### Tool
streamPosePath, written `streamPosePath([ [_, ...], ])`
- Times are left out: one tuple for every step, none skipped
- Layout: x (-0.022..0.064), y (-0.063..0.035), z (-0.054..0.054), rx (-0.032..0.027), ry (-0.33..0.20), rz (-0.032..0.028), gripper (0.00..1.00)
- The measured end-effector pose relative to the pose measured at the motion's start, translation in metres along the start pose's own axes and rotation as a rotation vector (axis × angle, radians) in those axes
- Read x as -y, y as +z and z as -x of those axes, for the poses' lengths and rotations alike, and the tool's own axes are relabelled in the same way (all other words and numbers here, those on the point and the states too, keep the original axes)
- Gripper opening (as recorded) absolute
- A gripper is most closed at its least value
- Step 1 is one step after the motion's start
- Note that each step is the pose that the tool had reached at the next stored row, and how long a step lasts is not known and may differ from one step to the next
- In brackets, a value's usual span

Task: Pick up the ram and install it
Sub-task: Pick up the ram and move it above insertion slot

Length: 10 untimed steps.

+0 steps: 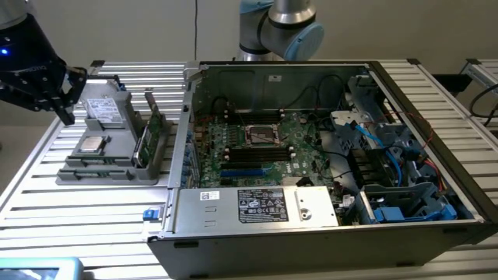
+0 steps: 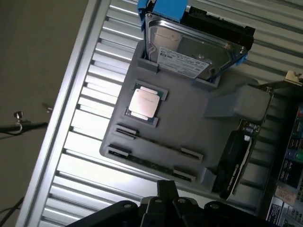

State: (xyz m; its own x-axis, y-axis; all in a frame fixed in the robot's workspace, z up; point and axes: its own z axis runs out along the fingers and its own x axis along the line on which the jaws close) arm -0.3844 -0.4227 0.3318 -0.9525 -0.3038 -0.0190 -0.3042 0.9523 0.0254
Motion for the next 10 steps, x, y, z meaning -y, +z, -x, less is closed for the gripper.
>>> streamPosePath([
  [0.0, 0.0, 0.0, -0.0005, -0.018, 0.0004, 0.11],
  [0.0, 0.0001, 0.0, -0.0009, -0.037, 0.0008, 0.11],
  [0.0, 0.0001, 0.0, -0.0013, -0.055, 0.0011, 0.11],
  [0.0, 0.0001, 0.0, -0.0017, -0.074, 0.0015, 0.11],
  [0.0, 0.0001, 0.0, -0.0023, -0.091, 0.0018, 0.11],
  [0.0, 0.0001, 0.0, -0.0026, -0.109, 0.0021, 0.11],
  [0.0, 0.0, 0.0, -0.0031, -0.127, 0.0024, 0.11],
  [0.0, 0.0, 0.0, -0.0036, -0.145, 0.0027, 0.11],
  [0.0, 0.0001, 0.0, -0.0038, -0.163, 0.003, 0.11],
  [0.0, 0.0001, 0.0, -0.0042, -0.181, 0.0033, 0.11],
])
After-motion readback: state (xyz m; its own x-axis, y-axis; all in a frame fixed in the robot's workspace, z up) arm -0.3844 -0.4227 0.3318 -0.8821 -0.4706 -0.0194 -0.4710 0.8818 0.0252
